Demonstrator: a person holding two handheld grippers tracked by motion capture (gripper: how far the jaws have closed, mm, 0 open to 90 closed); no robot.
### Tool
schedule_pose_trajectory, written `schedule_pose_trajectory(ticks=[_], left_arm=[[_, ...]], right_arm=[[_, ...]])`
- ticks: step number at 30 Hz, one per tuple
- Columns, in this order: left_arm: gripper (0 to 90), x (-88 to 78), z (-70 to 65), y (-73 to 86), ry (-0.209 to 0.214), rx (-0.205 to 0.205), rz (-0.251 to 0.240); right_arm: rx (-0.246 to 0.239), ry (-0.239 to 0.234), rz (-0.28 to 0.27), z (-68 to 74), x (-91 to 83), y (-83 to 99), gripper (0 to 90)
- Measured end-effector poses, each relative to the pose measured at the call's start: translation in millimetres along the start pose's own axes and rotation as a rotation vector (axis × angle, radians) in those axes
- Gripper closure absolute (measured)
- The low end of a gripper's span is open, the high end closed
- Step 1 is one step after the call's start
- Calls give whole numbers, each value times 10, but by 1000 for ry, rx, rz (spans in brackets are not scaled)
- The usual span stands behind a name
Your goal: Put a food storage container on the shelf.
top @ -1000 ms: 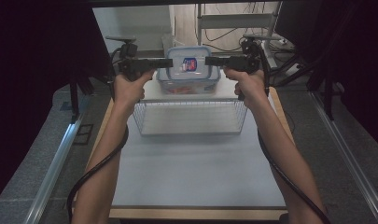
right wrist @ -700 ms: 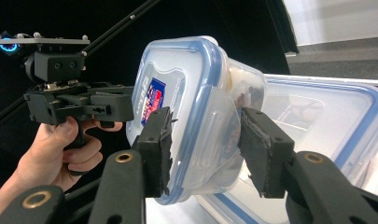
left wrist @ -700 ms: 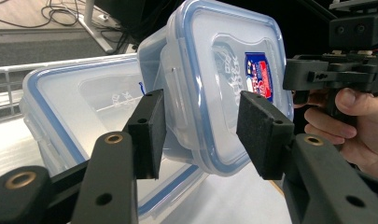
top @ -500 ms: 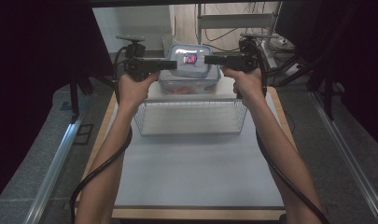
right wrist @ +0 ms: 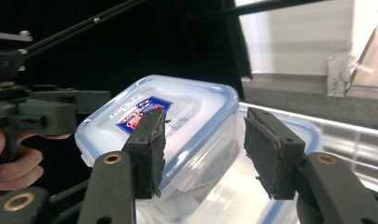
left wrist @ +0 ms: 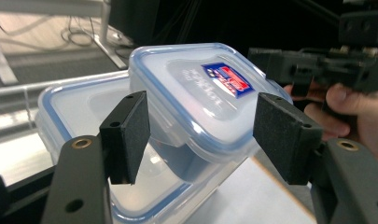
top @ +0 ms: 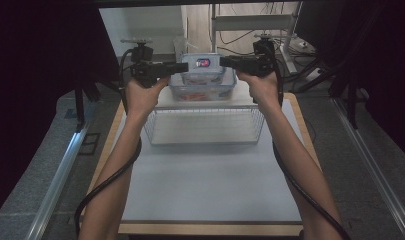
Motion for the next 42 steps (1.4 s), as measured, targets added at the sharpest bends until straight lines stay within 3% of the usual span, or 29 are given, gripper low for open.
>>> schedule_pose_trajectory(ticks=[6,9,11,14,16,21,33,42], left_arm=[[451,-142,-108,82,-45,153,-8],[581,-229,-149,175,-42,198,-15],[667,-263,-156,250,-30,203,-10],[841,-258,-145,345,-25,212,6],[889,-219,-139,393,-24,220,22],[895,-90,-155,423,-24,242,45],[886,76,-53,356,-66,191,46],[853,95,-118,385,-46,200,43]], right_arm=[[-51,25,-22,9,-177,-29,484],[-79,17,1,79,-277,48,614],[-96,-6,33,143,-316,131,727],[-187,-11,82,239,-338,297,889],[-211,-24,98,279,-309,365,897],[-241,-37,124,351,-177,457,898],[-212,-20,118,265,-65,423,897],[-211,-19,120,236,-59,415,884]])
Point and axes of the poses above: each handheld gripper's, and its own axes: x roughly forward along the jaws, y roughly out of its underside, z roughly to its left, the point moved 7 cm from there along x, roughly forward along the jaws, and after that the axes turned 4 degrees about -z, right-handed, at the moved point
